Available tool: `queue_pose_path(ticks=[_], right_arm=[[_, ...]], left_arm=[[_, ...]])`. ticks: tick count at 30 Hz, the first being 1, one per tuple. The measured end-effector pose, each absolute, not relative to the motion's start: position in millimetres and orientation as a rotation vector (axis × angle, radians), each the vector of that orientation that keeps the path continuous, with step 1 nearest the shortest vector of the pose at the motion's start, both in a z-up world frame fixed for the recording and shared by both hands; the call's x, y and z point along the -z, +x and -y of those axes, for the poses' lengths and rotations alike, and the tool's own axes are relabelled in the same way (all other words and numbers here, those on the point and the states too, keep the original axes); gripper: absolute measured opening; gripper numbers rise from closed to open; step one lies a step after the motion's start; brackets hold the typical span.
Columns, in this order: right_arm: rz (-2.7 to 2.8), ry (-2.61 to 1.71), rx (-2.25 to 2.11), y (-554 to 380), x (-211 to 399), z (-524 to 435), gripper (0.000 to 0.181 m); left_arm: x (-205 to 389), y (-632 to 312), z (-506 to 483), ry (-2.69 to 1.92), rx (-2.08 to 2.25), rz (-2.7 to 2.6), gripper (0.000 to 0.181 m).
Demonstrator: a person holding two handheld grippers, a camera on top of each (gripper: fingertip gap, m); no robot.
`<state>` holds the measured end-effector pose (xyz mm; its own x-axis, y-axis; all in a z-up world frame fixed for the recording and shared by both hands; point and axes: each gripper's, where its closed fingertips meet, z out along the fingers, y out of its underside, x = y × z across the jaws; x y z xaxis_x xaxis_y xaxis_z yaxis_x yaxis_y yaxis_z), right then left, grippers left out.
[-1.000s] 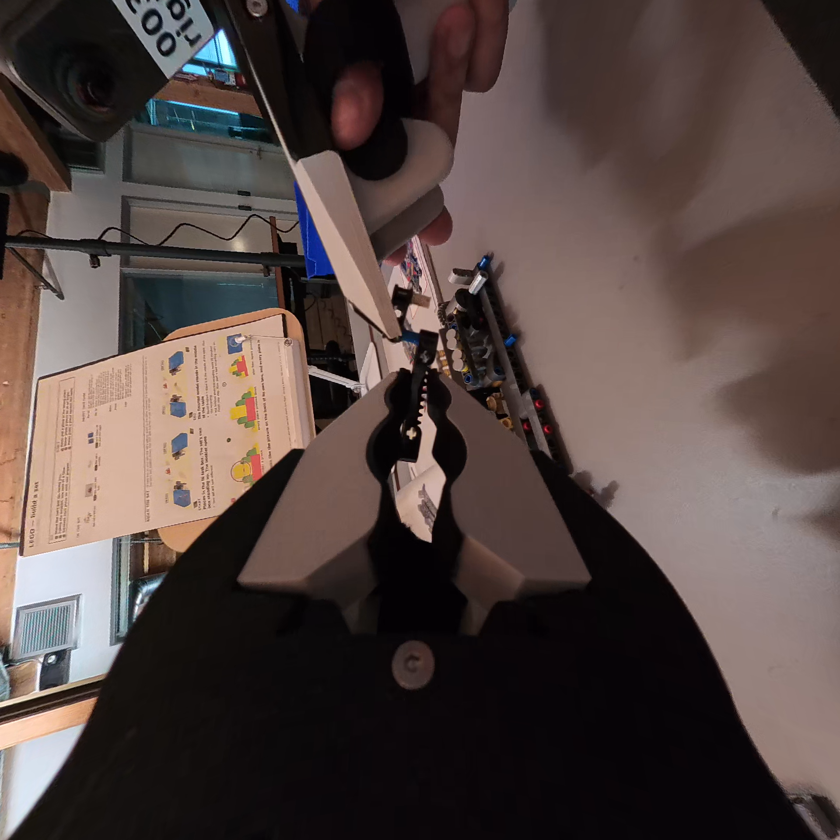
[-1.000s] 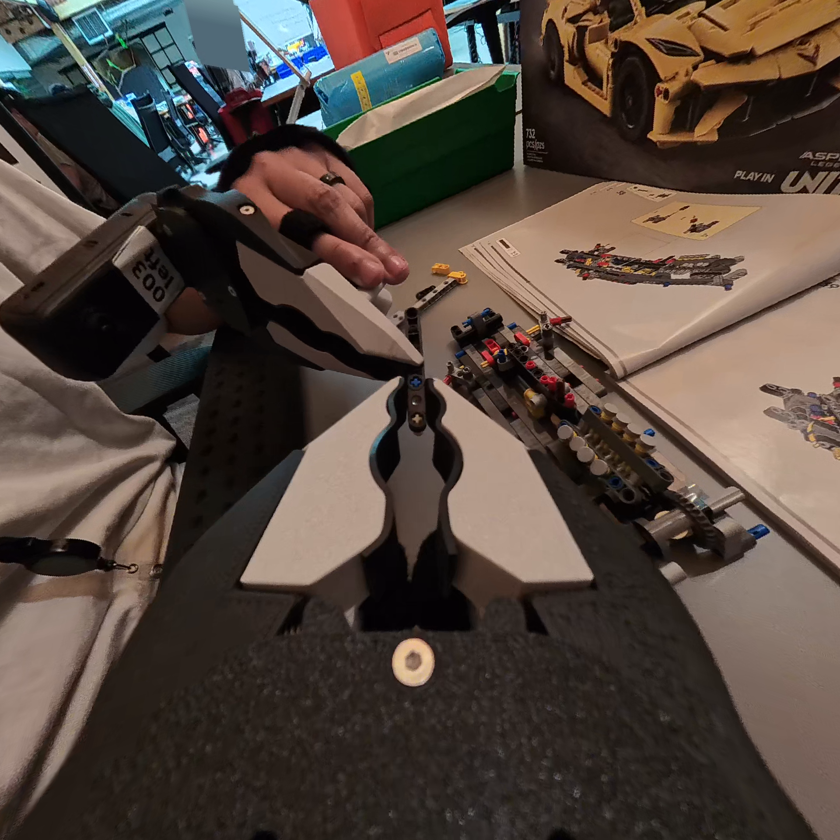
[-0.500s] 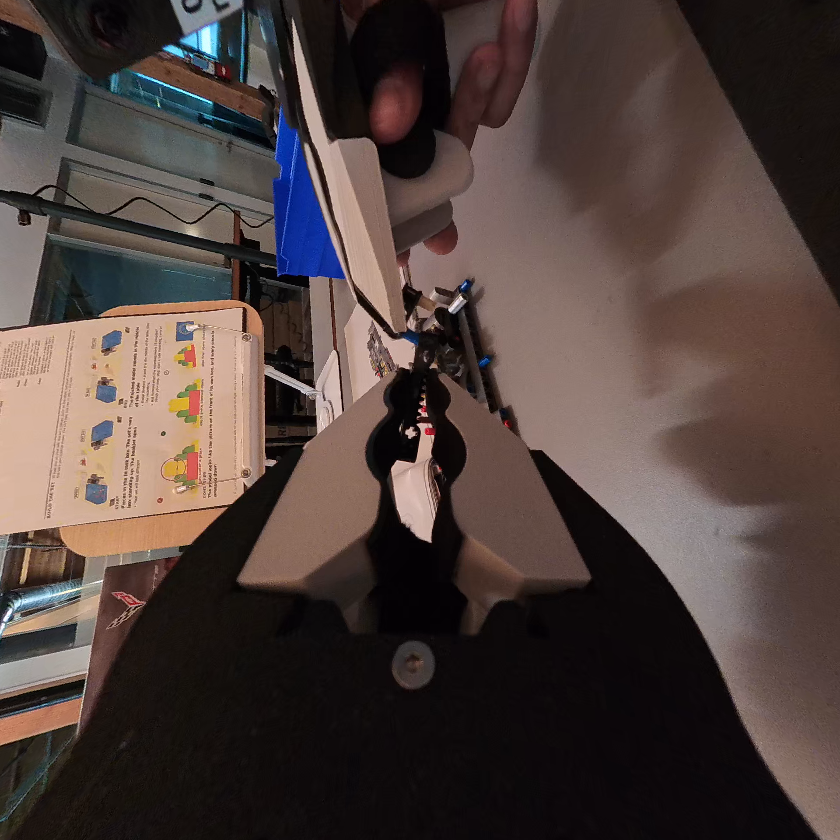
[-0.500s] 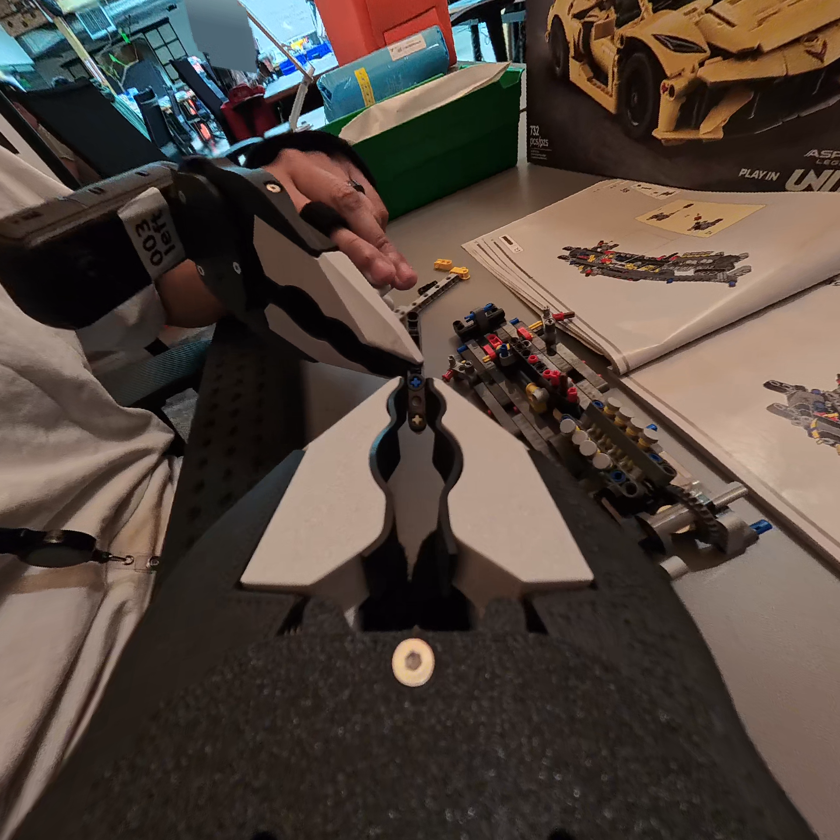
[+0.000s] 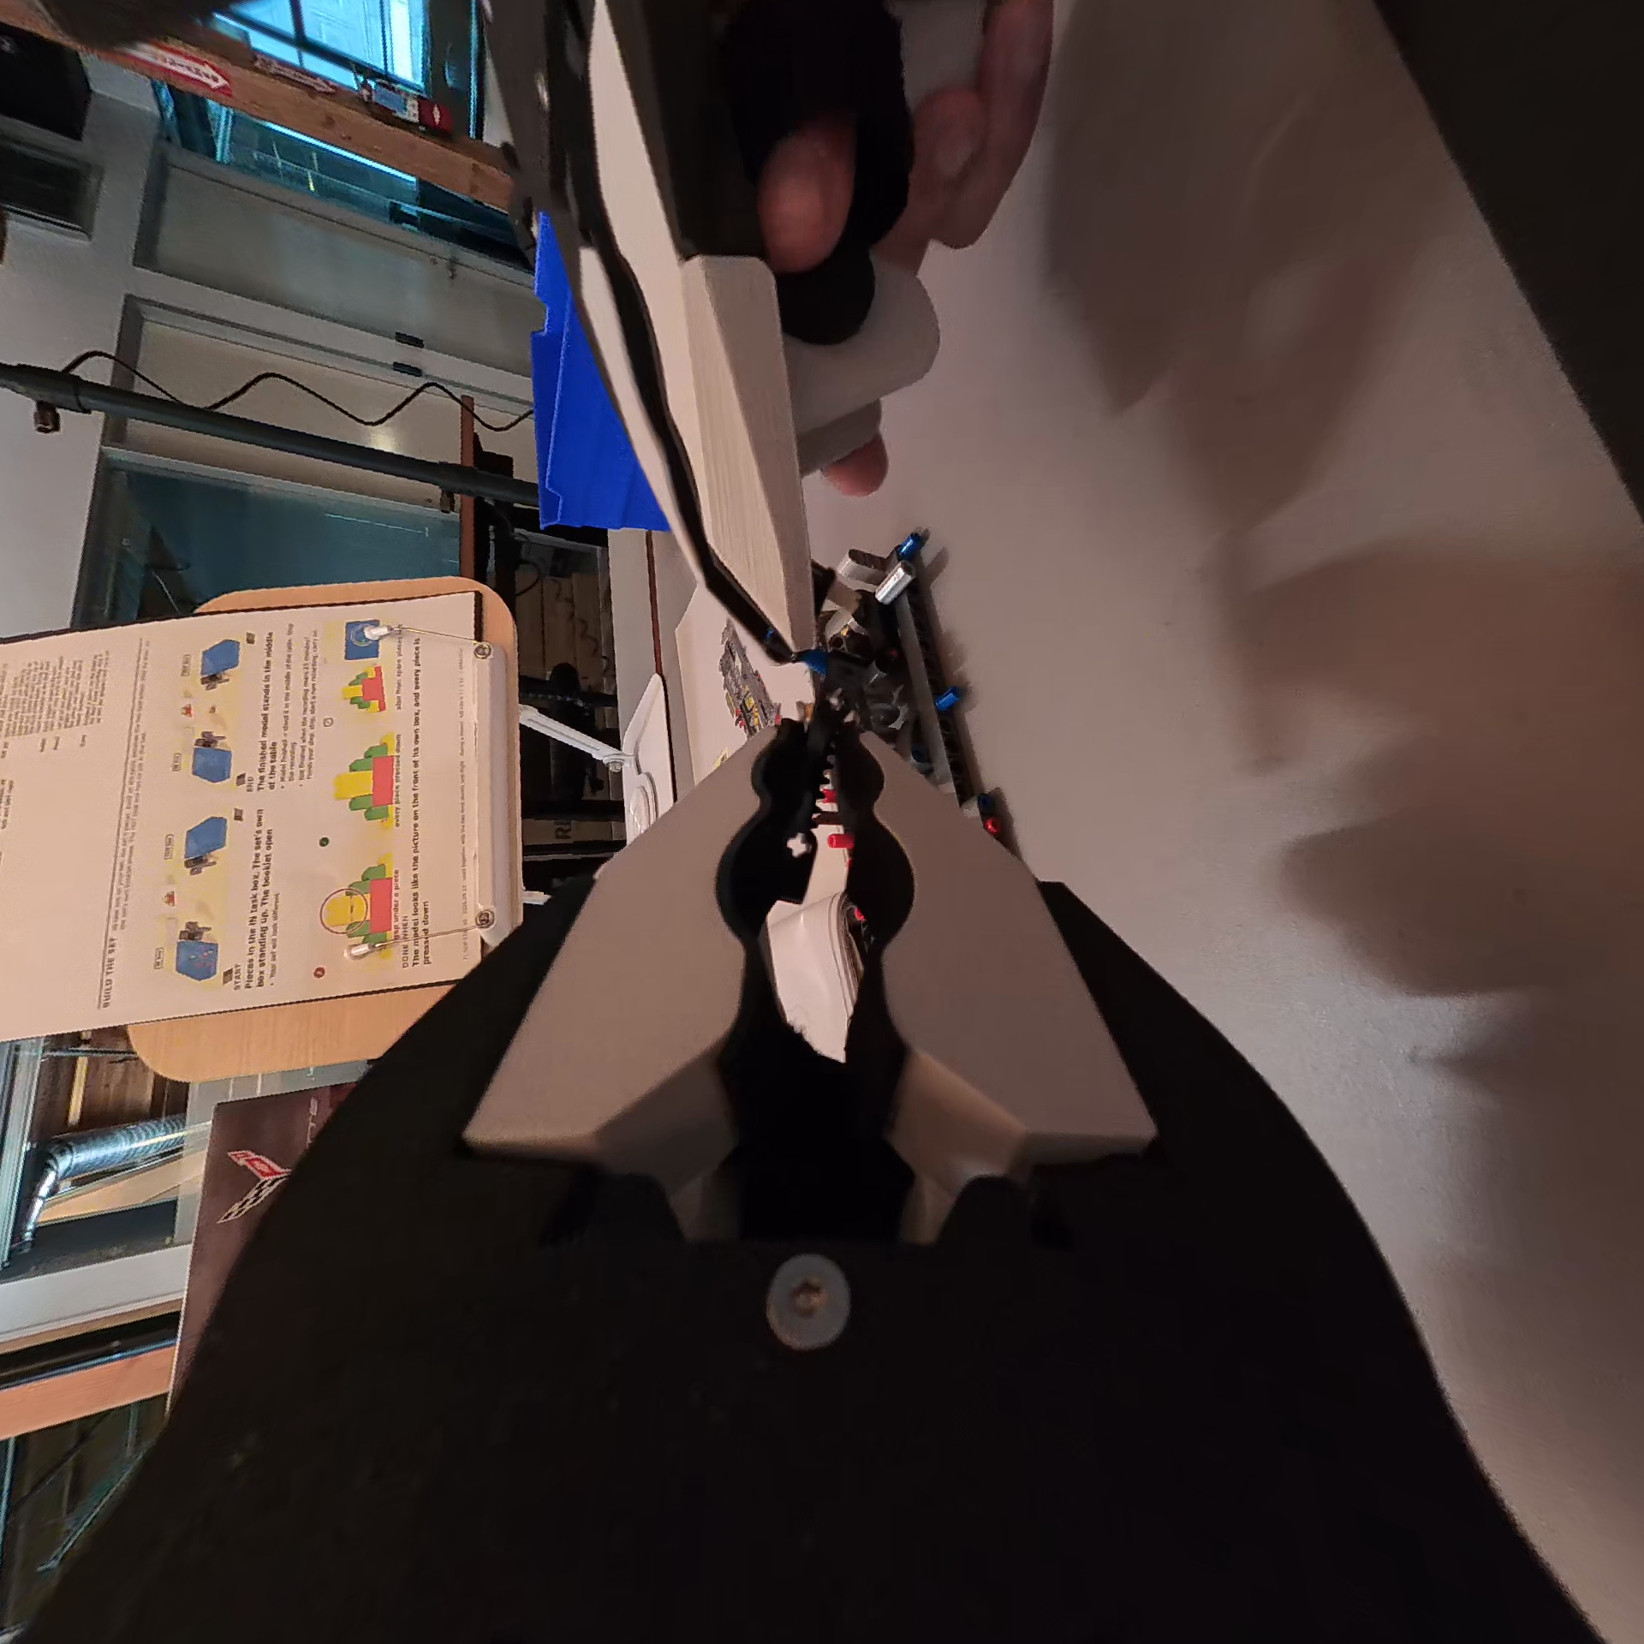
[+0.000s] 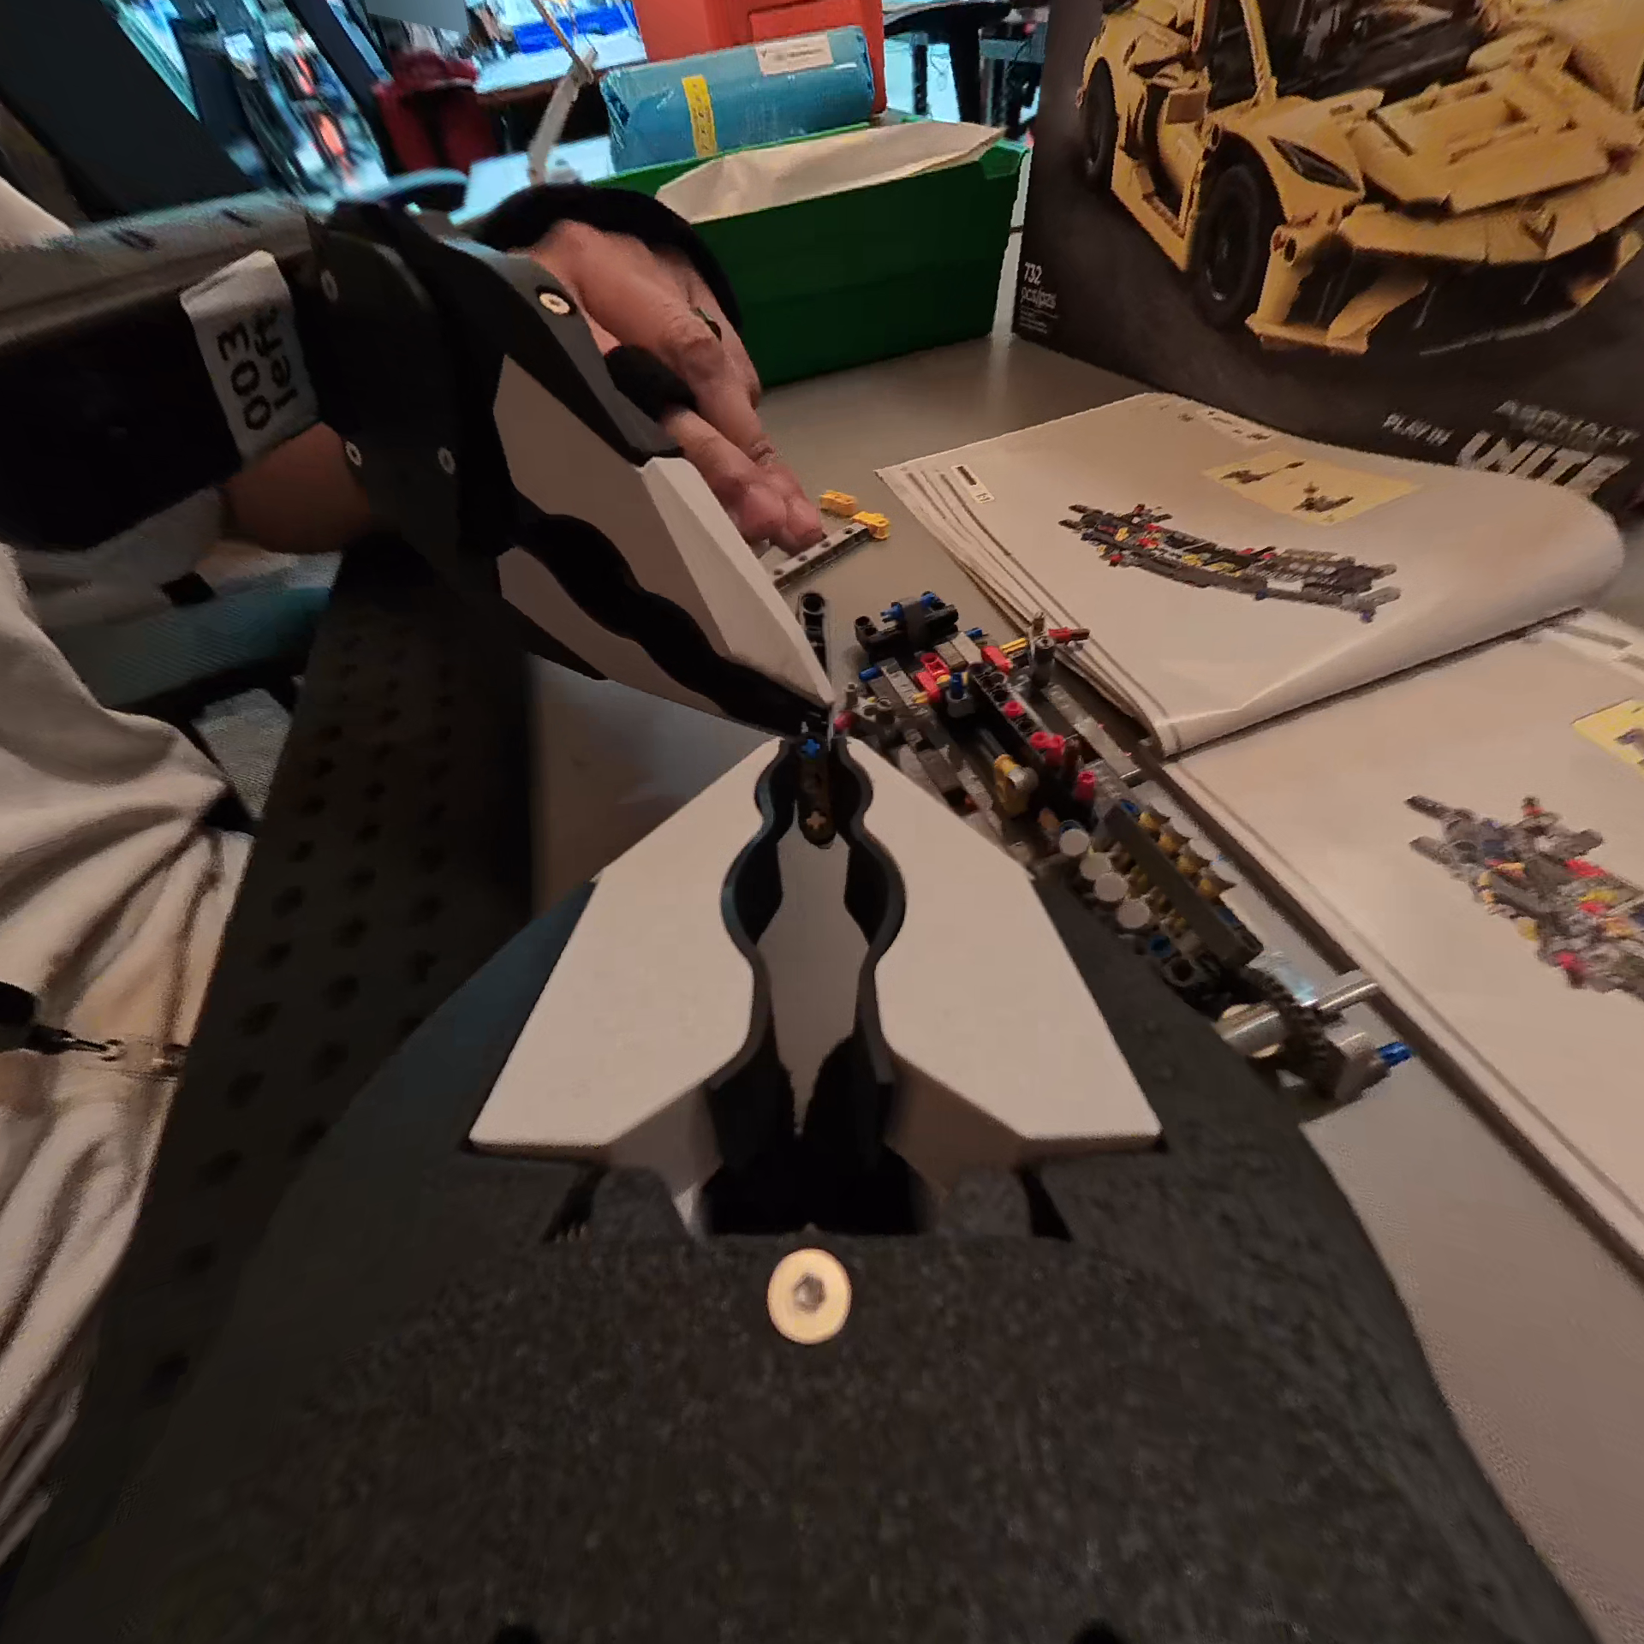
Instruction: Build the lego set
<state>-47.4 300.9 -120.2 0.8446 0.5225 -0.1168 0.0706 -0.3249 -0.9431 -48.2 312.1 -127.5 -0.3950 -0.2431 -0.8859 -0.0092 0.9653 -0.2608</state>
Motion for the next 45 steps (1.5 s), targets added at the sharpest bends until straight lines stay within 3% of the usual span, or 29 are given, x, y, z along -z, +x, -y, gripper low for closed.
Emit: queue_pose_path(ticks=[5, 13, 25, 34, 41, 45], right_arm=[[0.387, -1.876, -0.686, -57.3, 123.0, -298.3, 0.007], [0.298, -1.849, -0.636, -41.4, 115.7, -298.8, 0.007], [0.116, -1.763, -0.541, -9.0, 110.8, -299.4, 0.006], [0.092, -1.716, -0.560, -4.1, 103.4, -288.7, 0.006], [0.121, -1.717, -0.576, -10.6, 103.4, -287.2, 0.006], [0.123, -1.723, -0.583, -11.4, 104.6, -286.9, 0.006]], left_arm=[[122.7, -45.6, -314.2, -0.121, 0.163, -1.894, 0.007], [138.0, -46.8, -319.5, -0.200, 0.227, -1.985, 0.004], [191.7, -88.3, -276.1, -0.616, 0.632, -2.448, 0.005], [195.7, -95.1, -259.4, -0.881, 1.008, -2.596, 0.027], [204.6, -88.1, -260.2, -0.852, 1.040, -2.626, 0.020], [207.9, -83.4, -254.5, -0.825, 1.060, -2.584, 0.007]])
